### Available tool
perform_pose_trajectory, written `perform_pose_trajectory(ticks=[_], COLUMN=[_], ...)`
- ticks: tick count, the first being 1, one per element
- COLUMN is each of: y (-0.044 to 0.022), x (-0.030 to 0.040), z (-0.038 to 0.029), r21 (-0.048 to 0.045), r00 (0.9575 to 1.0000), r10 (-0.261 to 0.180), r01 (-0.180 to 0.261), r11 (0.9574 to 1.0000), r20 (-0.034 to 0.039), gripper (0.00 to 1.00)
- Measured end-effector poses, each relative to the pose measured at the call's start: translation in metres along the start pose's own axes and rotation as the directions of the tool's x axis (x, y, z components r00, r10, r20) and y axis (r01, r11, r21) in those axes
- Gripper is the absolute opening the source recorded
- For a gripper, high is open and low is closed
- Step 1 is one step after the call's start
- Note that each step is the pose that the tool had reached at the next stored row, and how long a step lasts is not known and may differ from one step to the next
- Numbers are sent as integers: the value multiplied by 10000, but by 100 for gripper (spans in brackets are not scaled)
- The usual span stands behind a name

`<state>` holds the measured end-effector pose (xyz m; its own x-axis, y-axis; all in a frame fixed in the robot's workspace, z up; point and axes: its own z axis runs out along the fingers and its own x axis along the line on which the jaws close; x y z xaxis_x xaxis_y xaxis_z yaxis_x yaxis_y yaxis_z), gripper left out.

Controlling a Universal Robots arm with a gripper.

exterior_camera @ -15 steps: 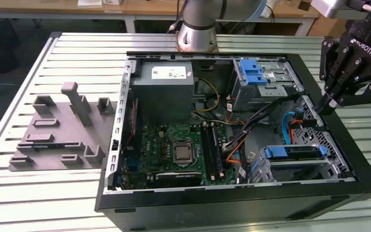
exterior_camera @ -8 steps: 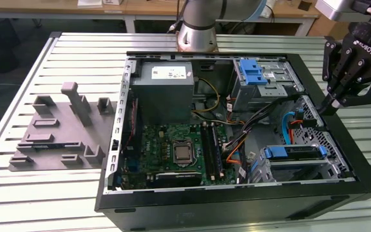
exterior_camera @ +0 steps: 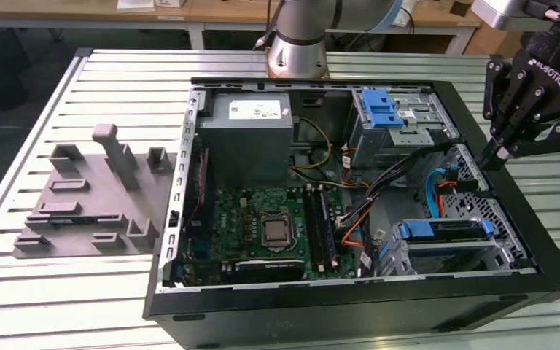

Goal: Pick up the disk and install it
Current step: 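Insert the first disk wire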

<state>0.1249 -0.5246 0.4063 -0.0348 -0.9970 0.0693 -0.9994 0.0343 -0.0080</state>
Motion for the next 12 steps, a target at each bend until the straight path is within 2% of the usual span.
perform_pose_trajectory(ticks=[7,12], y=[-59,-60], x=[-43,-44], z=[47,49], r21=[0,0], r00=[10000,10000], r10=[0,1], r01=[0,-1], r11=[10000,10000], r20=[-1,0], gripper=[11,11])
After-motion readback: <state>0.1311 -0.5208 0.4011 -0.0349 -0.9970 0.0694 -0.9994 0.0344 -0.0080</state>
